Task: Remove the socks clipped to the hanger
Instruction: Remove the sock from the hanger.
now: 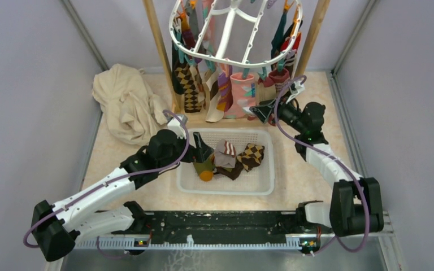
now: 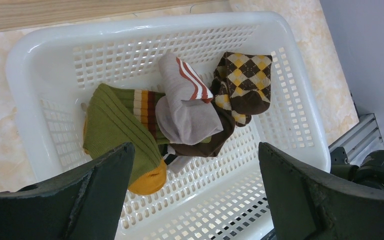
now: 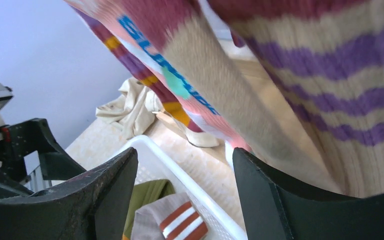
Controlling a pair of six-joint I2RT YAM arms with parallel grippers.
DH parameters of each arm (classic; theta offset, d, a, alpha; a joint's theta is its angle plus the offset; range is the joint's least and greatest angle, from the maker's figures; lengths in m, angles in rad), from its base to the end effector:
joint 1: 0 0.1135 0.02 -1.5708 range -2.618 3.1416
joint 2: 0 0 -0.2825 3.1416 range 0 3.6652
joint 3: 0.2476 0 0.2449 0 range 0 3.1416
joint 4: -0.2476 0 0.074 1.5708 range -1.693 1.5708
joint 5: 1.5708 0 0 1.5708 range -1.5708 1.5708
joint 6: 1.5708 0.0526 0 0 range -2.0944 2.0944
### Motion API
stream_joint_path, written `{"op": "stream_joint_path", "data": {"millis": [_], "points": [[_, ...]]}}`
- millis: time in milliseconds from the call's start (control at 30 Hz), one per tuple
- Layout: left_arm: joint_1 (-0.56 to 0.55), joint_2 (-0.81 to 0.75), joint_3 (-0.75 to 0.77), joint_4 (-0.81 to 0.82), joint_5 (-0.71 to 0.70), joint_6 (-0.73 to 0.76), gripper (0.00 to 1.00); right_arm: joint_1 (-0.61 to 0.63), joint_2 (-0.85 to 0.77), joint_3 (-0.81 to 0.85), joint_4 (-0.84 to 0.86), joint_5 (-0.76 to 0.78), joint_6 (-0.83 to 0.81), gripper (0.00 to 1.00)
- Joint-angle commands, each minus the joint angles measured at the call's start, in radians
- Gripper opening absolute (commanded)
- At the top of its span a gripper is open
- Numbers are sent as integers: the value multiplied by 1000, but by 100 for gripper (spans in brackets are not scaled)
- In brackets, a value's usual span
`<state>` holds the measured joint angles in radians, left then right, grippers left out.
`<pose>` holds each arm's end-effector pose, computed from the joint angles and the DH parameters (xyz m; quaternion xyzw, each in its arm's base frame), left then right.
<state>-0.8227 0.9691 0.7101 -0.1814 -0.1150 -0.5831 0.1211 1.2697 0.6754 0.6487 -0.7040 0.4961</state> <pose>0.1535 -0.1566 0.2898 0.0702 0.8407 -0.3086 0.4393 0.2743 0.0677 0.3063 -0.1256 0.6808 0.4329 0.5774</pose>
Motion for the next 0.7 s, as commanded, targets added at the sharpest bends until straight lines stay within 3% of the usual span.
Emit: {"op": "stream_joint_path", "data": {"millis": [0, 267, 667], "points": [[2, 6, 21, 31, 28, -3, 99, 2, -82, 20, -24, 13, 3, 70], [1, -4, 17, 29, 43, -14, 99, 18, -47, 95, -56, -12, -6, 64], [2, -26, 24, 4, 23, -5, 99, 52, 166, 224, -68, 68, -36, 64]]}}
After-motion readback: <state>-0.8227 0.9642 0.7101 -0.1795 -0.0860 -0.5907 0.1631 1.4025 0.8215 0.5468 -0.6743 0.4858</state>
